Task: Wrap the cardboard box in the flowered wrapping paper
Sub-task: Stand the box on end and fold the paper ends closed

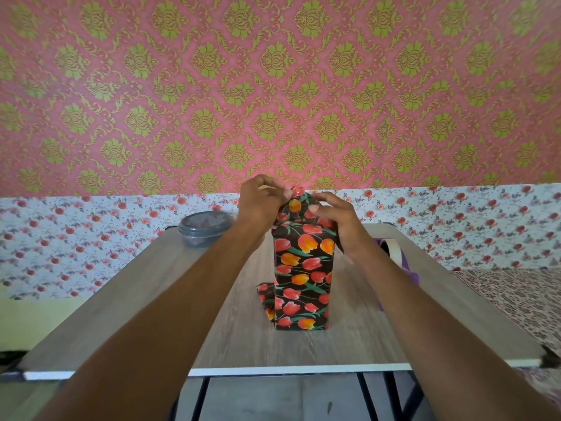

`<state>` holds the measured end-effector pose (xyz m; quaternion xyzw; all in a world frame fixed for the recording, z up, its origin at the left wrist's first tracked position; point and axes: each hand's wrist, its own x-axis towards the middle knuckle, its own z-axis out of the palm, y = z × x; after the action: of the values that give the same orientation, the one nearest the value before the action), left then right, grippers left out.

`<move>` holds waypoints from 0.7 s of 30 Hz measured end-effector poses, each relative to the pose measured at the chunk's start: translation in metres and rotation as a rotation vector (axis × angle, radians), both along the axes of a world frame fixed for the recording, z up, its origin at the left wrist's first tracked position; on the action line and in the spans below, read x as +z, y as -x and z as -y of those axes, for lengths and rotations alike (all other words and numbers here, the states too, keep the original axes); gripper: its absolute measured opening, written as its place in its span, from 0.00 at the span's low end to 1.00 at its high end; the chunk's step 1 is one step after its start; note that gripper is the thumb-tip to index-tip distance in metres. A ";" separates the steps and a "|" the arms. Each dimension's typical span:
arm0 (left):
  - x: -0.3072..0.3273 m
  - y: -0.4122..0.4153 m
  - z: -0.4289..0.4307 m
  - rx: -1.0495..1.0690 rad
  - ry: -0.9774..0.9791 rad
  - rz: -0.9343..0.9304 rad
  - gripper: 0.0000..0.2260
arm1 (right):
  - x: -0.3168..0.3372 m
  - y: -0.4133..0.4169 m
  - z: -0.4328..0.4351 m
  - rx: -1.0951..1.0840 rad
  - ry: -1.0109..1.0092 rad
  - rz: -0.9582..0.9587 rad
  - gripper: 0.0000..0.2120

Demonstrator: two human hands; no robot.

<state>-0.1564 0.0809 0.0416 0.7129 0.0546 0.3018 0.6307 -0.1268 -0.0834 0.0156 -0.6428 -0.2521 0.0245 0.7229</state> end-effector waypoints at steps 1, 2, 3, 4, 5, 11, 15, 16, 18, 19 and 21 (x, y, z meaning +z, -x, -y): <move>0.002 0.000 -0.001 -0.016 -0.031 0.017 0.07 | -0.005 0.002 -0.001 0.004 -0.007 -0.023 0.11; 0.004 0.001 -0.003 -0.036 -0.063 0.027 0.07 | -0.008 0.005 -0.003 -0.035 0.000 -0.033 0.05; 0.006 0.002 -0.004 -0.041 -0.120 0.028 0.07 | -0.010 0.007 -0.005 -0.108 0.007 -0.047 0.02; 0.008 0.003 -0.006 -0.008 -0.216 0.023 0.07 | -0.010 0.008 -0.007 -0.209 0.021 -0.058 0.06; 0.008 0.006 -0.007 0.070 -0.344 0.018 0.07 | -0.011 0.009 -0.010 -0.318 0.052 -0.063 0.09; -0.020 0.044 0.002 0.278 -0.534 0.038 0.09 | -0.008 0.016 -0.032 -0.665 0.074 -0.096 0.12; -0.048 0.066 0.006 0.181 -0.590 0.112 0.07 | -0.008 0.020 -0.034 -0.688 0.104 -0.078 0.13; -0.049 0.066 0.004 0.165 -0.614 0.116 0.10 | -0.009 0.020 -0.033 -0.705 0.118 -0.053 0.15; -0.046 0.067 -0.001 0.047 -0.578 0.077 0.14 | -0.010 0.025 -0.030 -0.736 0.148 -0.007 0.19; -0.044 0.067 -0.002 -0.059 -0.522 0.044 0.13 | -0.010 0.028 -0.029 -0.741 0.157 0.000 0.19; -0.040 0.064 -0.006 -0.257 -0.436 -0.030 0.13 | -0.006 0.034 -0.026 -0.679 0.129 -0.034 0.20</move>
<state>-0.2201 0.0874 0.0015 0.8375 -0.0934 0.2131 0.4945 -0.1606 -0.0571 0.0093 -0.7338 -0.0098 -0.1909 0.6519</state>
